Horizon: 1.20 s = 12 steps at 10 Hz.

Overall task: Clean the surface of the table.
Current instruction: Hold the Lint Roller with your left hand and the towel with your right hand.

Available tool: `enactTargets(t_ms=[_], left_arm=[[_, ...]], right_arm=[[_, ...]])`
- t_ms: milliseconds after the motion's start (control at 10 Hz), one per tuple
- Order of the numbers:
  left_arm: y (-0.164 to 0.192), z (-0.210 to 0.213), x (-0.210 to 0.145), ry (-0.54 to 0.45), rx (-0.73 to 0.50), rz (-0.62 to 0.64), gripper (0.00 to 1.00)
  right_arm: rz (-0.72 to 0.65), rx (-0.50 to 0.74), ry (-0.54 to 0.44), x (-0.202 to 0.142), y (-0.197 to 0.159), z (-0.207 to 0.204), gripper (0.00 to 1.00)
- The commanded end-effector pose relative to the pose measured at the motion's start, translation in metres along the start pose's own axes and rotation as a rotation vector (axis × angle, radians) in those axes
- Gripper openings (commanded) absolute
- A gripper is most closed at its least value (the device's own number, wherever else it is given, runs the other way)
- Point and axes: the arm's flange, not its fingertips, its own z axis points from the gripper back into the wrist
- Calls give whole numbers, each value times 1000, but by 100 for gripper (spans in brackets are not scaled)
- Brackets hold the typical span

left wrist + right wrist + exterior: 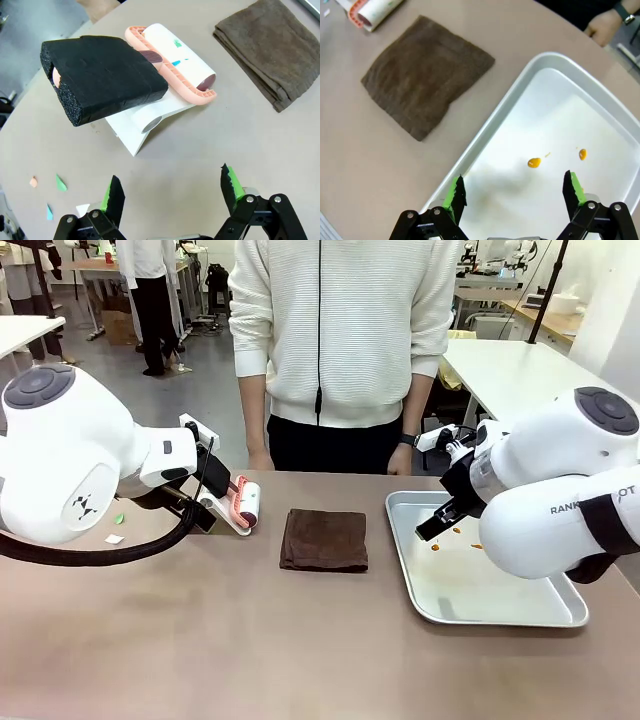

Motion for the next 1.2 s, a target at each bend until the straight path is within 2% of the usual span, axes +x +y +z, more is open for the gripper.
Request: enactTargets(t_ms=[0, 400, 500, 600, 700, 800, 900, 1000, 1100], left_arm=[[0, 0, 0, 0, 0, -1, 100], [0, 0, 0, 0, 0, 0, 100], [9, 11, -9, 56, -60, 41, 100], [16, 23, -15, 108, -225, 86, 100], [25, 31, -18, 203, -329, 172, 100], [37, 33, -22, 221, -396, 265, 100], [51, 38, -25, 211, -528, 332, 100], [66, 45, -31, 185, -606, 390, 100], [83, 59, -40, 122, -700, 436, 100]], right_arm=[[-1, 0, 0, 0, 0, 0, 100], [-36, 29, 17, -1, -3, 4, 100], [-222, 63, 75, -1, -11, 15, 100], [-418, 109, 115, -3, -19, 27, 100], [-599, 273, 184, -5, -29, 43, 100], [-649, 471, 209, -9, -36, 57, 100], [-681, 644, 250, -15, -40, 67, 100], [-717, 740, 274, -23, -46, 74, 100], [-716, 865, 243, -35, -51, 84, 100]])
